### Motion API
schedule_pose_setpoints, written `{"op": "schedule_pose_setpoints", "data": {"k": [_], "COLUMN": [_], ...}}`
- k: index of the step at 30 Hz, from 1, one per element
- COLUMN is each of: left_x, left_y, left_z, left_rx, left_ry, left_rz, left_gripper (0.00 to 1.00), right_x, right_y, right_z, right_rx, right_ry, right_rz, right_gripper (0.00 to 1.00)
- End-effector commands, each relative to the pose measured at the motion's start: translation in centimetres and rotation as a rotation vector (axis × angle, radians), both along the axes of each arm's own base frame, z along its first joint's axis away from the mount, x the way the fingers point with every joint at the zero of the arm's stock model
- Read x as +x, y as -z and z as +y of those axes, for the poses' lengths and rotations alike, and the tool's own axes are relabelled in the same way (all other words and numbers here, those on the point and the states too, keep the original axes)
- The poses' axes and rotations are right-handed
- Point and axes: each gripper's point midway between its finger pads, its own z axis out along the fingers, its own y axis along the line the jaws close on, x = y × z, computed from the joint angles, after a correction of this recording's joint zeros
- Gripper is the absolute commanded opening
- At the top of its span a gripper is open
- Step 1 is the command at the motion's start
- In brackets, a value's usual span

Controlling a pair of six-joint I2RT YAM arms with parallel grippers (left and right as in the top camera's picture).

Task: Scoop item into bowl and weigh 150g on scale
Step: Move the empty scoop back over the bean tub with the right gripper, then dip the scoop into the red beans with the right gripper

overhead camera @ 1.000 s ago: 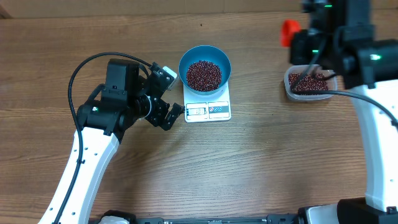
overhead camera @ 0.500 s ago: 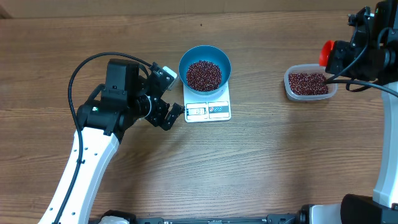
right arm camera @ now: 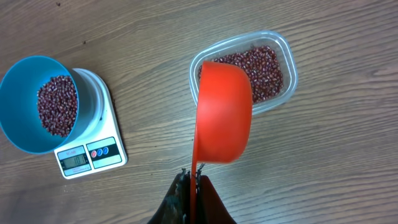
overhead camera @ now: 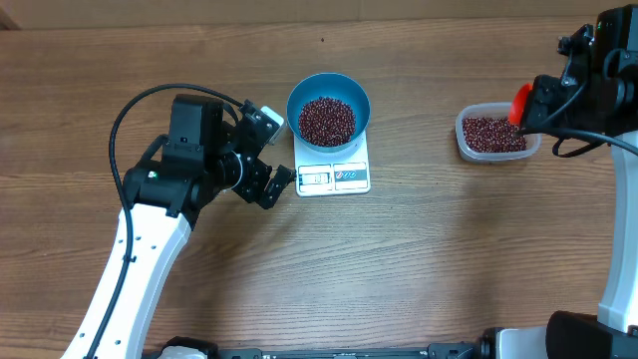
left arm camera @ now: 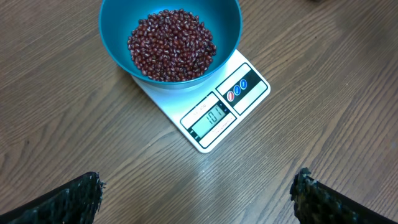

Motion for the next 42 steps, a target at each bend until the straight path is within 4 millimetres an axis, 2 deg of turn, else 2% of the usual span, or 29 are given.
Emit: {"op": "schedule_pose_setpoints", "data": {"k": [1, 16, 22, 30, 37, 39, 42], "left_x": [0.2, 0.2, 0.2, 0.1, 0.2, 0.2, 0.1], "left_y": [-0.5, -0.5, -0.5, -0.5, -0.5, -0.5, -0.5], "left_z": [0.0, 0.0, 0.0, 0.0, 0.0, 0.0, 0.0], "left_rx": [0.010, 0.010, 0.010, 0.010, 0.010, 0.010, 0.010], "left_ry": [0.015, 0.015, 0.015, 0.015, 0.015, 0.015, 0.015], "left_rz": [-0.024, -0.024, -0.024, -0.024, -0.024, -0.024, -0.024], "left_gripper": [1.00, 1.00, 1.00, 1.00, 1.00, 1.00, 0.99], "right_x": [0.8, 4.4, 5.7, 6.3, 7.5, 7.3, 6.7], "right_y": [-0.5, 6.6, 8.1, 12.3, 12.5, 12.9, 13.5], "right_z": [-0.5, -1.4, -2.9, -4.9, -5.3, -4.4, -4.2], "right_rx": [-0.013, -0.046, -0.124, -0.167, -0.168, -0.141, -0.145], "right_ry": [0.026, -0.033, -0.055, -0.167, -0.177, -0.245, -0.304], "right_rz": [-0.031, 0.149, 0.163, 0.257, 0.217, 0.218, 0.246], "right_gripper": [0.04, 0.04, 0.04, 0.04, 0.04, 0.04, 0.04]}}
